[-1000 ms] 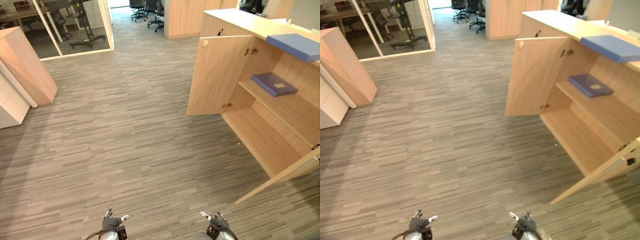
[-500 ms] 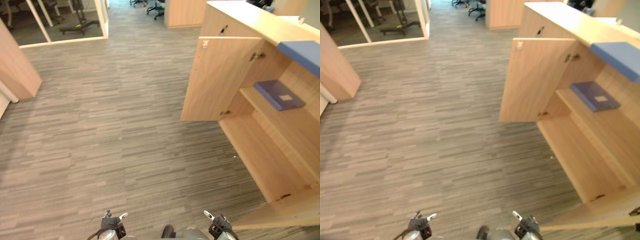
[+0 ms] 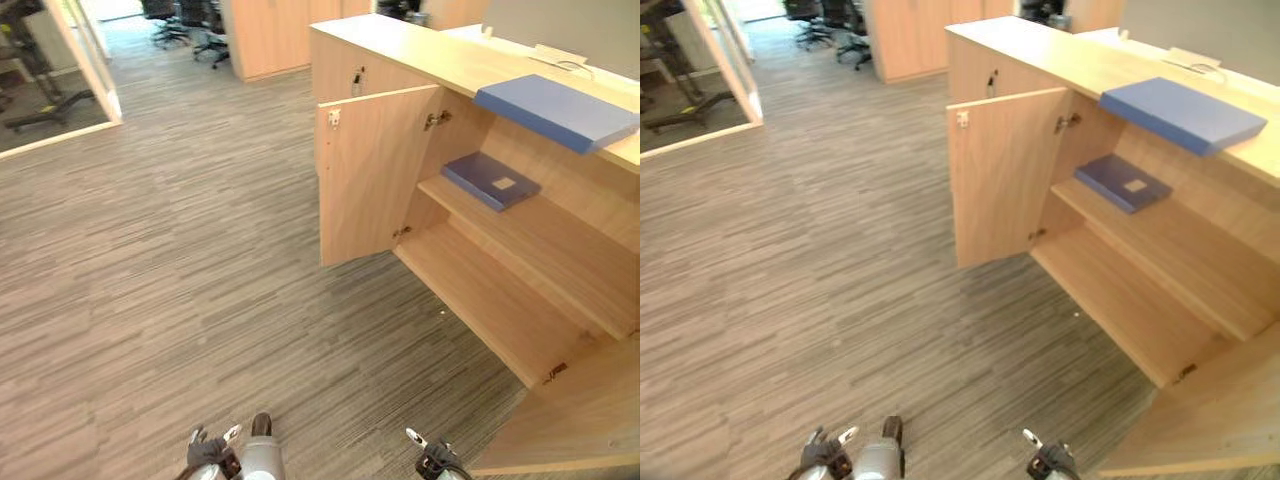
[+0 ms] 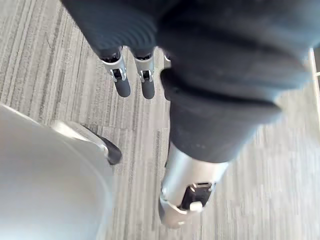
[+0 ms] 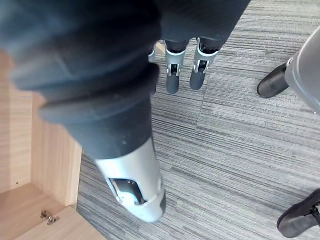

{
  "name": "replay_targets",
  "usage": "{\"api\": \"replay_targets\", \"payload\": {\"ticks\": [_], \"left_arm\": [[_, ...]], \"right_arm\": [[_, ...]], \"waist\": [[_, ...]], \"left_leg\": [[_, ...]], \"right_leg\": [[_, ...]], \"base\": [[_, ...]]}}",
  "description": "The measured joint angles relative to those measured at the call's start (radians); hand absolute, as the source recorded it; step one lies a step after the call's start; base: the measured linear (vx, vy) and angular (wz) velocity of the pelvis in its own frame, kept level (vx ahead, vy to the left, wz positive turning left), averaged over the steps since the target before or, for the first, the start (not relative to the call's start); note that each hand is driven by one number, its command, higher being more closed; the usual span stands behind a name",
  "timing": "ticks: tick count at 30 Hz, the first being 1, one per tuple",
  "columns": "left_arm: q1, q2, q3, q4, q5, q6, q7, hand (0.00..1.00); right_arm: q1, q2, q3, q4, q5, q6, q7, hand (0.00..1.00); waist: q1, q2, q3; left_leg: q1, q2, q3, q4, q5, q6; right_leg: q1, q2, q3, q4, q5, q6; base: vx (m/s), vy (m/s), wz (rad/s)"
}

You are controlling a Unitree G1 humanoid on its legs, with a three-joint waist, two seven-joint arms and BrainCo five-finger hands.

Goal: Walk over to the cabinet, pick up the folder, carry it to the office cabinet, place the folder inside the office cabinet, then close the office cabinet door

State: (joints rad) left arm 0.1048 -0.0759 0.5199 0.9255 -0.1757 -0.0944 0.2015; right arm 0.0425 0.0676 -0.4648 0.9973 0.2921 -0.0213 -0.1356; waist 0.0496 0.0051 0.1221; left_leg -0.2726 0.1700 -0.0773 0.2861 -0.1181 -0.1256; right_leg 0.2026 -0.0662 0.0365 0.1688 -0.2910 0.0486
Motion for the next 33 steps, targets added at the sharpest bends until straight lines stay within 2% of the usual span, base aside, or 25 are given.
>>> {"api": "replay_targets", "payload": {"ticks": [1, 2, 4, 5, 8, 9, 11, 12, 13, 14, 16, 17, 18, 19, 20, 22, 23, 24, 25, 27, 28, 30, 31, 32, 33], "left_arm": [[0.001, 0.001, 0.011, 0.005, -0.007, -0.001, 0.004, 0.0], [0.0, 0.0, 0.049, 0.009, -0.044, -0.008, 0.018, 0.0], [-0.005, 0.003, 0.099, 0.025, -0.068, -0.012, 0.035, 0.0], [0.0, 0.002, 0.104, 0.026, -0.117, -0.019, 0.046, 0.0], [-0.002, -0.001, 0.106, 0.027, -0.147, -0.021, 0.061, 0.0], [-0.002, -0.002, 0.106, 0.027, -0.147, -0.021, 0.063, 0.0], [-0.01, -0.007, 0.098, 0.026, -0.147, -0.02, 0.065, 0.0], [-0.011, -0.008, 0.097, 0.026, -0.147, -0.02, 0.065, 0.0], [-0.011, -0.009, 0.097, 0.026, -0.145, -0.02, 0.065, 0.0], [-0.015, -0.009, 0.097, 0.027, -0.134, -0.018, 0.063, 0.0], [-0.024, -0.01, 0.093, 0.027, -0.124, -0.016, 0.062, 0.0], [-0.028, -0.008, 0.082, 0.027, -0.116, -0.013, 0.062, 0.0], [-0.032, -0.003, 0.067, 0.027, -0.114, -0.012, 0.062, 0.0], [-0.033, 0.001, 0.055, 0.027, -0.111, -0.011, 0.062, 0.0], [-0.039, 0.004, 0.038, 0.028, -0.099, -0.01, 0.059, 0.0], [-0.052, 0.002, 0.031, 0.028, -0.079, -0.01, 0.051, 0.0], [-0.06, -0.003, 0.027, 0.029, -0.049, -0.006, 0.045, 0.0], [-0.066, -0.004, 0.007, 0.049, -0.034, 0.0, 0.041, 0.0], [-0.07, -0.001, -0.034, 0.065, -0.003, 0.012, 0.03, 0.0], [-0.075, 0.001, -0.078, 0.061, 0.051, 0.02, 0.017, 0.0], [-0.075, 0.002, -0.085, 0.064, 0.077, 0.028, 0.005, 0.0], [-0.075, 0.003, -0.096, 0.065, 0.1, 0.031, -0.004, 0.0], [-0.074, 0.003, -0.098, 0.06, 0.108, 0.031, -0.009, 0.0], [-0.073, 0.002, -0.091, 0.056, 0.109, 0.032, -0.014, 0.0], [-0.07, 0.002, -0.08, 0.053, 0.109, 0.032, -0.016, 0.0]], "right_arm": [[0.007, 0.003, 0.008, 0.0, 0.0, 0.0, -0.002, 0.0], [0.012, 0.017, 0.02, 0.02, 0.001, 0.0, -0.004, 0.0], [0.007, 0.017, 0.03, 0.052, 0.001, 0.004, -0.002, 0.0], [0.008, 0.018, 0.022, 0.059, 0.0, 0.011, -0.003, 0.0], [0.008, 0.018, 0.007, 0.054, -0.003, 0.024, -0.003, 0.0], [0.006, 0.018, -0.001, 0.053, -0.004, 0.025, -0.003, 0.0], [0.009, 0.017, -0.014, 0.026, -0.003, 0.029, -0.004, 0.0], [0.011, 0.016, -0.012, 0.019, -0.003, 0.029, -0.004, 0.0], [0.011, 0.016, -0.001, 0.018, -0.002, 0.028, -0.005, 0.0], [0.01, 0.013, 0.041, 0.011, 0.0, 0.022, -0.009, 0.0], [0.01, 0.012, 0.074, -0.007, 0.001, 0.017, -0.012, 0.0], [0.004, 0.012, 0.079, -0.014, 0.004, 0.01, -0.013, 0.0], [-0.004, 0.012, 0.076, -0.025, 0.006, 0.006, -0.014, 0.0], [-0.008, 0.013, 0.074, -0.028, 0.011, 0.002, -0.014, 0.0], [-0.008, 0.013, 0.073, -0.03, 0.03, -0.008, -0.019, 0.0], [-0.003, 0.015, 0.061, -0.029, 0.04, -0.012, -0.025, 0.0], [-0.003, 0.012, 0.05, -0.025, 0.041, -0.011, -0.025, 0.0], [-0.002, 0.003, 0.044, -0.026, 0.039, -0.011, -0.025, 0.0], [-0.008, -0.004, 0.023, -0.023, 0.036, -0.011, -0.024, 0.0], [-0.011, -0.004, 0.011, -0.02, 0.019, -0.009, -0.024, 0.0], [-0.009, -0.004, 0.006, -0.018, 0.018, -0.009, -0.024, 0.0], [-0.001, -0.003, -0.015, -0.01, 0.019, -0.007, -0.024, 0.0], [0.012, -0.004, -0.014, -0.012, 0.02, -0.007, -0.025, 0.0], [0.022, -0.007, -0.015, -0.014, 0.022, -0.007, -0.025, 0.0], [0.026, -0.011, -0.015, -0.017, 0.023, -0.007, -0.024, 0.0]], "waist": [[0.003, -0.004, -0.005], [0.009, -0.035, -0.021], [0.004, -0.066, -0.046], [0.012, -0.07, -0.058], [0.015, -0.075, -0.073], [0.02, -0.075, -0.074], [0.016, -0.071, -0.081], [0.016, -0.069, -0.082], [0.016, -0.066, -0.084], [0.013, -0.066, -0.084], [0.004, -0.063, -0.083], [-0.002, -0.06, -0.077], [-0.003, -0.059, -0.054], [-0.004, -0.059, -0.043], [-0.006, -0.059, -0.029], [-0.012, -0.063, -0.025], [-0.014, -0.063, -0.019], [-0.017, -0.055, -0.018], [-0.016, -0.028, -0.022], [-0.015, -0.016, -0.018], [-0.019, -0.015, -0.016], [-0.03, -0.015, -0.015], [-0.048, -0.016, -0.015], [-0.056, -0.009, -0.013], [-0.056, 0.002, -0.012]], "left_leg": [[-0.002, -0.013, 0.007, 0.02, 0.031, 0.0], [-0.007, -0.056, 0.041, 0.079, 0.068, 0.0], [0.003, -0.093, 0.118, 0.109, 0.024, 0.041], [0.025, -0.108, 0.178, 0.101, 0.013, 0.064], [0.097, -0.174, 0.277, 0.052, -0.015, 0.108], [0.123, -0.188, 0.291, 0.035, -0.016, 0.114], [0.224, -0.217, 0.338, -0.034, -0.021, 0.139], [0.247, -0.218, 0.35, -0.052, -0.021, 0.141], [0.281, -0.219, 0.369, -0.079, -0.021, 0.145], [0.326, -0.214, 0.401, -0.121, -0.021, 0.147], [0.348, -0.195, 0.42, -0.147, -0.022, 0.15], [0.361, -0.173, 0.432, -0.163, -0.038, 0.157], [0.39, -0.148, 0.456, -0.168, -0.052, 0.144], [0.405, -0.137, 0.466, -0.169, -0.063, 0.13], [0.439, -0.118, 0.48, -0.182, -0.073, 0.116], [0.475, -0.123, 0.479, -0.205, -0.077, 0.108], [0.504, -0.134, 0.472, -0.217, -0.088, 0.092], [0.514, -0.126, 0.461, -0.22, -0.095, 0.085], [0.52, -0.113, 0.435, -0.229, -0.091, 0.092], [0.536, -0.079, 0.418, -0.228, -0.083, 0.082], [0.548, -0.053, 0.418, -0.206, -0.084, 0.081], [0.546, -0.026, 0.415, -0.127, -0.091, 0.076], [0.498, -0.002, 0.4, 0.017, -0.106, 0.065], [0.427, 0.032, 0.383, 0.22, -0.109, 0.069], [0.388, 0.057, 0.372, 0.332, -0.098, 0.076]], "right_leg": [[-0.001, -0.018, 0.019, 0.001, -0.008, 0.012], [0.001, -0.078, 0.06, -0.014, -0.002, 0.033], [-0.015, -0.147, 0.083, -0.016, 0.044, 0.061], [-0.04, -0.187, 0.1, -0.004, 0.076, 0.069], [-0.104, -0.273, 0.144, 0.088, 0.129, 0.086], [-0.124, -0.284, 0.163, 0.133, 0.135, 0.089], [-0.228, -0.298, 0.185, 0.368, 0.192, 0.046], [-0.25, -0.302, 0.18, 0.409, 0.211, 0.024], [-0.277, -0.309, 0.149, 0.459, 0.24, -0.009], [-0.322, -0.324, 0.061, 0.53, 0.236, -0.015], [-0.376, -0.311, -0.035, 0.583, 0.19, 0.018], [-0.425, -0.283, -0.119, 0.616, 0.135, 0.033], [-0.466, -0.242, -0.189, 0.64, 0.094, 0.037], [-0.48, -0.22, -0.226, 0.641, 0.082, 0.037], [-0.494, -0.175, -0.327, 0.585, 0.076, 0.031], [-0.49, -0.161, -0.421, 0.469, 0.084, 0.017], [-0.476, -0.157, -0.47, 0.391, 0.083, -0.097], [-0.459, -0.143, -0.477, 0.388, 0.08, -0.106], [-0.443, -0.117, -0.495, 0.378, 0.067, -0.112], [-0.429, -0.07, -0.5, 0.374, 0.04, -0.141], [-0.404, -0.039, -0.501, 0.354, 0.035, -0.149], [-0.352, -0.012, -0.502, 0.31, 0.031, -0.149], [-0.315, -0.002, -0.499, 0.275, 0.026, -0.139], [-0.278, 0.014, -0.487, 0.238, 0.022, -0.134], [-0.258, 0.03, -0.475, 0.222, 0.022, -0.134]], "base": [[0.46, 0.584, -1.17], [0.36, 0.481, -0.98], [0.3, 0.446, -1.01], [0.28, 0.419, -0.94], [0.27, 0.397, -0.81], [0.19, 0.291, -0.74], [0.17, 0.261, -0.62], [0.11, 0.147, -0.58], [0.12, 0.137, -0.71], [0.11, 0.11, -0.71], [0.1, 0.029, -0.59], [0.13, -0.086, -0.74], [0.13, -0.12, -0.73], [0.13, -0.149, -0.68], [0.15, -0.173, -0.31], [0.21, -0.201, -0.05], [0.24, -0.193, 0.06], [0.36, -0.214, 0.05], [0.39, -0.212, 0.0], [0.44, -0.268, -0.21], [0.34, -0.229, -0.32], [0.33, -0.19, -0.18], [0.36, -0.192, -0.17], [0.28, -0.138, -0.24], [0.26, -0.067, -0.59]]}}
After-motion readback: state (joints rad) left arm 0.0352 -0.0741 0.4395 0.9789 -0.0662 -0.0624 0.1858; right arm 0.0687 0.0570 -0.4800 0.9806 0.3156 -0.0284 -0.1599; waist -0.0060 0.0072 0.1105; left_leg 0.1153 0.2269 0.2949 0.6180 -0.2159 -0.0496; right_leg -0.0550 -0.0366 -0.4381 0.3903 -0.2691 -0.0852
